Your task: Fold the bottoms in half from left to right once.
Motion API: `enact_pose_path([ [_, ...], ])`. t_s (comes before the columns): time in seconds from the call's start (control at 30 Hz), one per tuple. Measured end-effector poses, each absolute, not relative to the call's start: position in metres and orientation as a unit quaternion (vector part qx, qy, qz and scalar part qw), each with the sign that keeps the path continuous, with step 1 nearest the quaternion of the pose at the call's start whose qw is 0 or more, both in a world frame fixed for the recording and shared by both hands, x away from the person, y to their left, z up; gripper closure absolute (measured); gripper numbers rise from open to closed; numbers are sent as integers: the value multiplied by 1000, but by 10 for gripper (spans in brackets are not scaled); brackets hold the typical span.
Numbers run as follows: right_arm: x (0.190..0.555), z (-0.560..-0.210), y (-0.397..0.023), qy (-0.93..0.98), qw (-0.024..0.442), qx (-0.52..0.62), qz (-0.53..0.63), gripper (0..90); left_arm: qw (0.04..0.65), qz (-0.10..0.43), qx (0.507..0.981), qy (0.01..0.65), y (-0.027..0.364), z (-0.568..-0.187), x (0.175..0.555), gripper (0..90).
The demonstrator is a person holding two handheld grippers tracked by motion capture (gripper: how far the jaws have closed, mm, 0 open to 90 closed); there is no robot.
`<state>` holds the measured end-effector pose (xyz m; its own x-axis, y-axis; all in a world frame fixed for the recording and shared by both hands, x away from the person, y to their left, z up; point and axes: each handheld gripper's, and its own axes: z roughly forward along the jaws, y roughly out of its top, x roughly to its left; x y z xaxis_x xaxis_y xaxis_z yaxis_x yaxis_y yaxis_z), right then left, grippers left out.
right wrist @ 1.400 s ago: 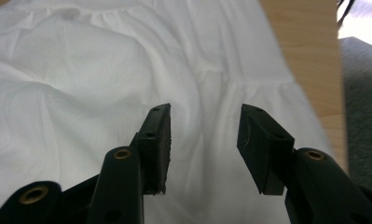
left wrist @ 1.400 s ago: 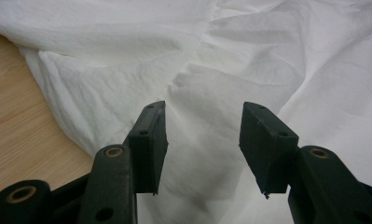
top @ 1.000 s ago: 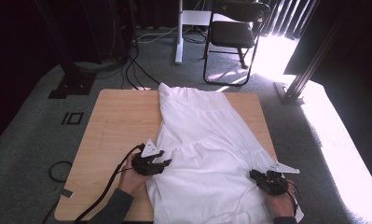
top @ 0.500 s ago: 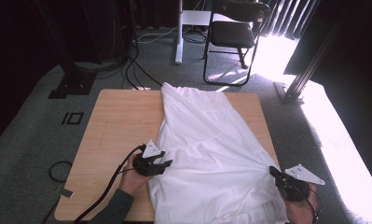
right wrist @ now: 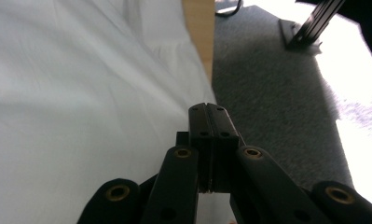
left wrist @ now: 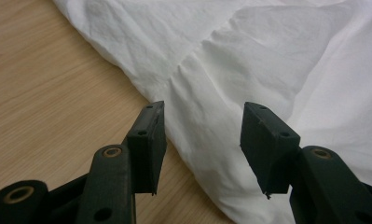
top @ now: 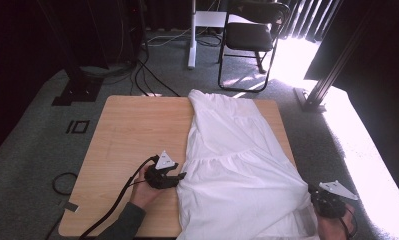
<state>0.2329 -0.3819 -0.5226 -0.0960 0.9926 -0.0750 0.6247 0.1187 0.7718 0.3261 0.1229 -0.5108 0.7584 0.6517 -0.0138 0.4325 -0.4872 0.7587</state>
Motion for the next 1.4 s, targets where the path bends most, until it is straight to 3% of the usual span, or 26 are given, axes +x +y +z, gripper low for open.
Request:
enact_pose_path([
  [0.1,238,-536,-381,686,295,600,287,900,377,139,856,325,117,-519,332,511],
  [0.33,246,-548,-374,706,278,594,267,900,369,117,851,355,108,-540,342,381],
  [0.63,246,-547,-371,712,278,586,270,900,361,102,857,354,103,-549,341,346],
  [0.9,246,-547,-368,715,276,579,278,900,353,138,863,333,93,-553,325,338],
  [0.93,246,-547,-368,715,276,579,278,900,353,138,863,333,93,-553,325,360],
  [1.07,246,-545,-364,718,281,572,281,900,359,135,866,320,91,-551,319,775],
  [1.1,245,-544,-364,718,282,570,282,900,361,126,866,321,91,-551,318,775],
  [1.13,244,-542,-363,717,284,569,285,900,358,129,867,322,92,-550,318,876],
  [1.23,240,-536,-360,714,289,566,294,900,349,150,869,316,100,-544,313,893],
  [1.4,228,-525,-353,708,293,558,320,900,352,171,859,330,145,-523,304,894],
])
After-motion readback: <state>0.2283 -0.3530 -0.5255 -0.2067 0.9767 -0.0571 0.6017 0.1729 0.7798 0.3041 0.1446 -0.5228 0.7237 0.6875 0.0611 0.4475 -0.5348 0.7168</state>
